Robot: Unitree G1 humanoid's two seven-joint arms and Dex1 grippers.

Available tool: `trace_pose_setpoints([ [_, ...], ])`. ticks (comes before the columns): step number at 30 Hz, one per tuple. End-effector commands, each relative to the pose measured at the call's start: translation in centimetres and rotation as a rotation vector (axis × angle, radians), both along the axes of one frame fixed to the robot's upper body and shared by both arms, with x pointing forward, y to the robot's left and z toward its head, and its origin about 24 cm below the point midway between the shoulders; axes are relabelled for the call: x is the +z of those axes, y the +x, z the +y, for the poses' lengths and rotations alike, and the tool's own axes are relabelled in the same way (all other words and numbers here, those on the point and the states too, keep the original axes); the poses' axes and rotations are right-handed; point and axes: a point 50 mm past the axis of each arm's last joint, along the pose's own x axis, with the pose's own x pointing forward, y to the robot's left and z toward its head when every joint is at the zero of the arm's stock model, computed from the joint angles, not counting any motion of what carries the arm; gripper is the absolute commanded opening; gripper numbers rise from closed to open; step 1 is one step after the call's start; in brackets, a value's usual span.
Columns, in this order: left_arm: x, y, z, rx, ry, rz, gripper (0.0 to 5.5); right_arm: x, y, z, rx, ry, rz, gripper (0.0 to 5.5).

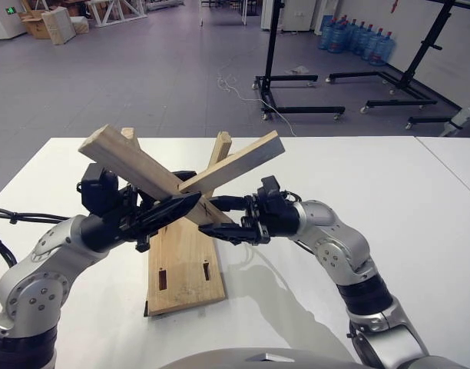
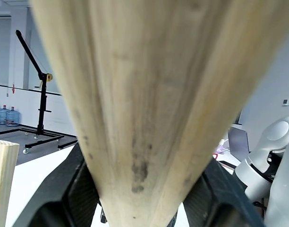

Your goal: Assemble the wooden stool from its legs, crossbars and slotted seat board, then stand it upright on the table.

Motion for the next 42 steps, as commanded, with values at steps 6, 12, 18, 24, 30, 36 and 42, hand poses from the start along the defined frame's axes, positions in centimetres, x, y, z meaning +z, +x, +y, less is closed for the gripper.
trace_pose_setpoints([
  [6,1.8,0.5,4.4,0.158,-0.020,-0.122,2.09,-1.1,0.6,-1.6,-0.047,-0.153,0.064,3.54],
  [12,2.2,-0.3,6.4,0.246,0.040,-0.137,2.08,-3.2,1.9,-1.8,-0.271,-0.270,0.027,4.10],
  [18,1.9,-1.1,6.9,0.279,0.050,-0.129,2.08,-6.3,3.1,-0.2,-0.531,-0.345,0.184,4.10],
  [24,1.8,-1.5,6.6,0.283,0.046,-0.124,2.08,-7.7,4.2,1.2,-0.679,-0.329,0.394,4.10],
  [30,1.5,-1.8,6.7,0.294,0.045,-0.109,2.08,-7.7,4.8,2.7,-0.727,-0.283,0.487,4.10],
  [36,1.3,-1.9,6.9,0.302,0.042,-0.095,2.08,-7.5,5.5,4.2,-0.769,-0.250,0.547,4.10],
  [42,1.0,-1.8,6.8,0.299,0.052,-0.088,2.08,-8.4,6.0,4.5,-0.840,-0.300,0.556,3.21],
])
